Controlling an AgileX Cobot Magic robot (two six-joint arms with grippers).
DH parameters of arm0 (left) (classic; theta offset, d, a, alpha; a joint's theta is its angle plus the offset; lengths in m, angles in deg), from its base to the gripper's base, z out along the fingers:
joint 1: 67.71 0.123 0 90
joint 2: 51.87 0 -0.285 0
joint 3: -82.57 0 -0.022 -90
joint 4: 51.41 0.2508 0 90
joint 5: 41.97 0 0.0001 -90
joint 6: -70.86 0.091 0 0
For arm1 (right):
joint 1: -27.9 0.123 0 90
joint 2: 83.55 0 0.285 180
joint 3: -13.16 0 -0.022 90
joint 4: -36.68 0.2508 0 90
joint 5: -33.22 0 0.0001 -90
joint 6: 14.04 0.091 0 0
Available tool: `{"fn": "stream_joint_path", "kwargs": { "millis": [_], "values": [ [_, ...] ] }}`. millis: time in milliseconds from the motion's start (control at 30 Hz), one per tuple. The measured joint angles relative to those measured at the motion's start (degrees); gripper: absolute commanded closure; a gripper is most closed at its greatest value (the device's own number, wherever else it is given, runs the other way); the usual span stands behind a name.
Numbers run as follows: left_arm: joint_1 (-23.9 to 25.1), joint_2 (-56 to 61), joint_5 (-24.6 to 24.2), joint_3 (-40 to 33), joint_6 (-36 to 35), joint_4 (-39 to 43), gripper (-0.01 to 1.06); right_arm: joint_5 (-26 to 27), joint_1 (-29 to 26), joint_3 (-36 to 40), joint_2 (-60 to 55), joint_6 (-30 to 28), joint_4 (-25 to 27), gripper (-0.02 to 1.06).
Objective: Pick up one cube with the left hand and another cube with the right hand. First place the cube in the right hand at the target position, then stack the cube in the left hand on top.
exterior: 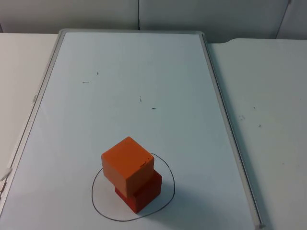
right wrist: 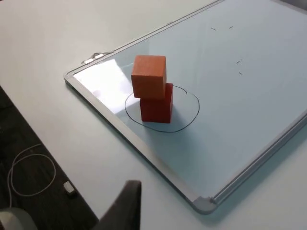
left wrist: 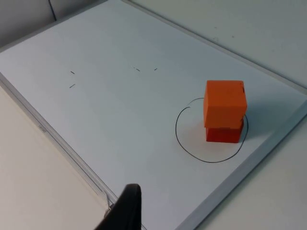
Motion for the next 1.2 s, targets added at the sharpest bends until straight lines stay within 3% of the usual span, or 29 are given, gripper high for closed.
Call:
{"fn": "stream_joint_path", "kwargs": {
  "millis": [1033,1100,1200],
  "values": [
    [0.00,0.00,0.00,0.00,0.09,0.00,0.00,0.00,-0.13,0.00,0.00,-0.03,0.12,0.04],
    [0.00,0.00,0.00,0.00,0.09,0.00,0.00,0.00,-1.16,0.00,0.00,-0.03,0.12,0.04],
    [3.21,0.00,0.00,0.00,0.09,0.00,0.00,0.00,-8.65,0.00,0.00,-0.03,0.12,0.04]
  ]
}}
